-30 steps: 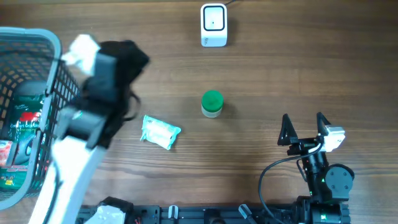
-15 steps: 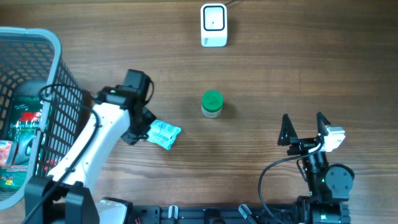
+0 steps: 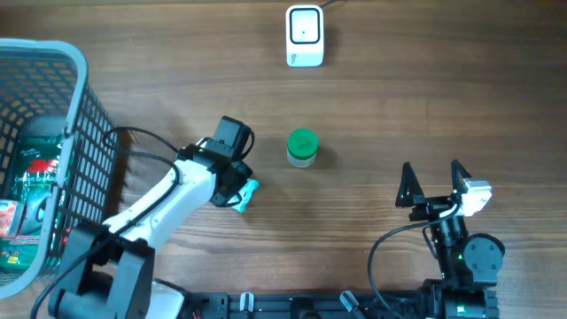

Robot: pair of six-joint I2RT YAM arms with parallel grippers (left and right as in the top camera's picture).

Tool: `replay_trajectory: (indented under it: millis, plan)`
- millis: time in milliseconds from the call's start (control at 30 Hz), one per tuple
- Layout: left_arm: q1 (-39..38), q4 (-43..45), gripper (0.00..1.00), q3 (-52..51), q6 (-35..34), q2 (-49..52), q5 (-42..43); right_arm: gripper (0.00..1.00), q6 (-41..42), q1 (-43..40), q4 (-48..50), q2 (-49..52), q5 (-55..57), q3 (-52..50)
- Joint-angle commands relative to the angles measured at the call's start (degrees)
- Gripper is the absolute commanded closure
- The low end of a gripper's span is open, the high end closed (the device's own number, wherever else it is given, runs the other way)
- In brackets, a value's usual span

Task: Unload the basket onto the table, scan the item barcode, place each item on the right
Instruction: 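Move the packet with the left gripper past the scanner, place beside bottle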

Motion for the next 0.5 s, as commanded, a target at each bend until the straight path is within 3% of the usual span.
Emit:
replay_trajectory:
  millis: [0,67,133,200,267,400,467]
  plan:
    - [-0.11,1.77,0.85,-0.59,-4.07,5.07,3.48,0.00,-0.66,0.02,0.33,-0.37,0.17,-0.04]
    - [-0.11,3.67,0.87,-0.59,-4.63,9.35,9.09,0.00,-0.66,0.02,0.31,-0.37,0.17,-0.04]
    - [-0.26,10.21,0.95,-0.57,-4.59,13.77,15.47,0.00,-0.68,0.02,0.33,-0.37,0.20,-0.04]
    - [-0.50,18.49,0.96,-0.48,-4.59,14.60,19.58,0.00,-0.66,0.02,0.33,-0.37,0.20,-0.04]
    - [-0.96,21.99,0.96,1.25,-4.59,14.27,19.26,0.00,-0.68,0.02,0.31,-0.37,0.20,-0.04]
    - [-0.96,17.99,0.96,6.27,-2.80,12.87,19.56,0.00,-0.68,0.02,0.33,-0.37,0.17,-0.04]
    - [-0.96,13.07,0.86,10.10,1.97,10.54,18.12,0.00,-0.68,0.02,0.33,-0.37,0.17,-0.04]
